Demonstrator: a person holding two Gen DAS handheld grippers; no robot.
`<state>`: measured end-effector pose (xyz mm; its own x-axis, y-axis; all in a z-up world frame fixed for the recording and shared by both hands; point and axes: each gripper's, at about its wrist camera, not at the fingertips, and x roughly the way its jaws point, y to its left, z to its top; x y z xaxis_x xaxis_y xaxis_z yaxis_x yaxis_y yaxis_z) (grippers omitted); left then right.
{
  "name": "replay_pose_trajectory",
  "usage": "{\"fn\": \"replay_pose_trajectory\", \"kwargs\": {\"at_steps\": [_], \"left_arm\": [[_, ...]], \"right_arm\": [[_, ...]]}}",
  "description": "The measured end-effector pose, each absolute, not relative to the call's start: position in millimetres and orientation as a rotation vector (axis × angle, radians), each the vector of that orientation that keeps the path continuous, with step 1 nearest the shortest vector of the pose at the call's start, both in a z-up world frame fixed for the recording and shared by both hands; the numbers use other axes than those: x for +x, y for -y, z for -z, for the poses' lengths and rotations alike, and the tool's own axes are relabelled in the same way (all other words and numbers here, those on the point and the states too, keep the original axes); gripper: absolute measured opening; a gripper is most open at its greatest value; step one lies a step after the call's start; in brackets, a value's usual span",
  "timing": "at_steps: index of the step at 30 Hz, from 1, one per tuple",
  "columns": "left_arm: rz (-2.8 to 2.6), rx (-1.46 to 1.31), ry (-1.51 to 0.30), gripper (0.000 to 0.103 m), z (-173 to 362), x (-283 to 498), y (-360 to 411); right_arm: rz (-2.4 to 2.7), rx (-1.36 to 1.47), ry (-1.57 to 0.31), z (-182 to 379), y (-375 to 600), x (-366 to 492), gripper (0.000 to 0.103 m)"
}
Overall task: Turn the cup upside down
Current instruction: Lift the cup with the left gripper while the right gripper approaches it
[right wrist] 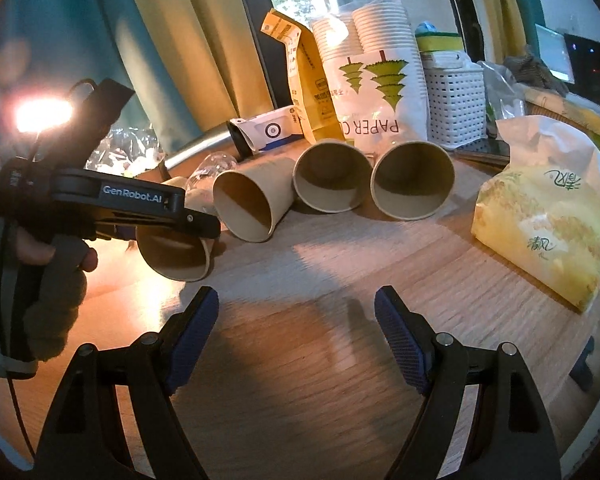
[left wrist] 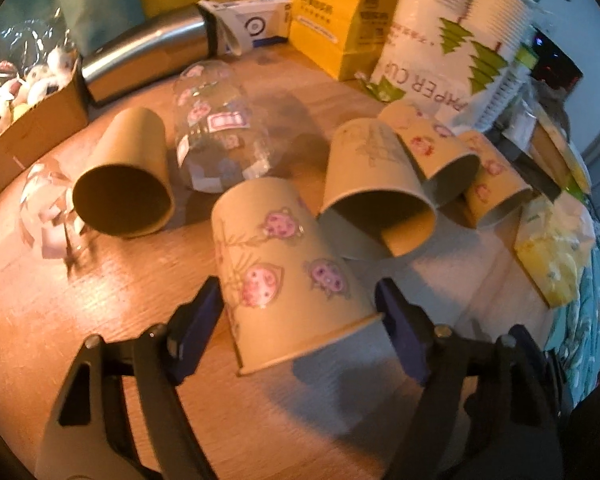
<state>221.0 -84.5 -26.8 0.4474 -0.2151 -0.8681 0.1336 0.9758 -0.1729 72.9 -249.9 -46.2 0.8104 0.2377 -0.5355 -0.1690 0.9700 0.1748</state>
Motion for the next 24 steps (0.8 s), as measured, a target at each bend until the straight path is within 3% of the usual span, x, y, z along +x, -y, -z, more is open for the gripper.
{"fn": "replay_pose_trajectory", "kwargs": {"at_steps": [13,24], "left_arm": [[0.394,-0.191,-0.841,0.078,9,139,43],[0.535,-0.040,-0.595,0.078,-3,52,46]], "right_arm": [[-0.188,0.067,-0.576,47,221,44,0.083],[-0.164,0.097,-0.548,33,210,11,0.083]]}}
